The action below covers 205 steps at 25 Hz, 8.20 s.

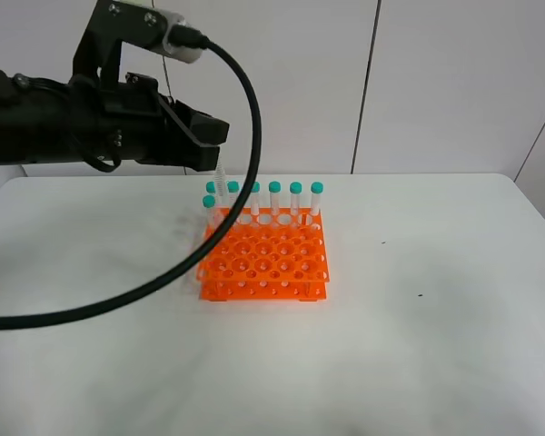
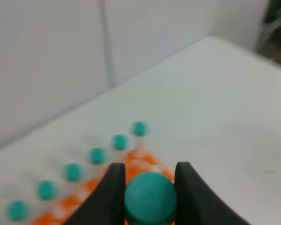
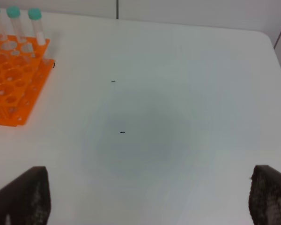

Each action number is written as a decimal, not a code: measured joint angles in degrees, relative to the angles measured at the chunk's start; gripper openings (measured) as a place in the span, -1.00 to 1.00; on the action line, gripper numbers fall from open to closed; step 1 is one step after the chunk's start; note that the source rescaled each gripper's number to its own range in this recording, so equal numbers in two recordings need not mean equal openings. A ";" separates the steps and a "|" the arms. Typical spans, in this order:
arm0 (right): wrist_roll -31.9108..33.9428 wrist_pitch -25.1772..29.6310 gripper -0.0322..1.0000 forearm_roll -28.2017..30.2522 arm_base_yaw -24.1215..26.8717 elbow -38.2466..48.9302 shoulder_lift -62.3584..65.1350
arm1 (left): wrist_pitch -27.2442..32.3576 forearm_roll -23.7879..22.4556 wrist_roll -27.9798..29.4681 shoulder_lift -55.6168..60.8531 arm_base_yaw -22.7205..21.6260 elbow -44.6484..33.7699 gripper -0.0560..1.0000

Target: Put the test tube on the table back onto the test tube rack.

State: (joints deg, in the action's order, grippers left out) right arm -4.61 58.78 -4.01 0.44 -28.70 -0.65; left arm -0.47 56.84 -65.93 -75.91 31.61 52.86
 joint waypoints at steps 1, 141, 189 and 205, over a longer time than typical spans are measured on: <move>0.00 0.00 0.85 0.00 0.00 0.00 0.00 | -2.17 -6.52 5.69 -0.08 0.88 0.00 -0.86; 0.11 0.00 0.85 -0.23 0.00 0.00 0.00 | -25.64 -53.18 62.99 -38.61 -4.16 8.15 -0.86; 0.11 0.00 0.85 -0.34 0.00 0.00 0.00 | -14.25 -53.23 62.62 -22.28 -4.16 6.74 0.04; 0.11 0.00 0.85 -0.39 0.00 0.00 0.00 | 46.01 -52.20 62.66 -26.54 -10.55 33.85 1.00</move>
State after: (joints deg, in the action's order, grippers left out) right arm -4.50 58.78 -4.40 0.44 -28.70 -0.65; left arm 45.54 4.64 -3.27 -102.45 21.06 86.71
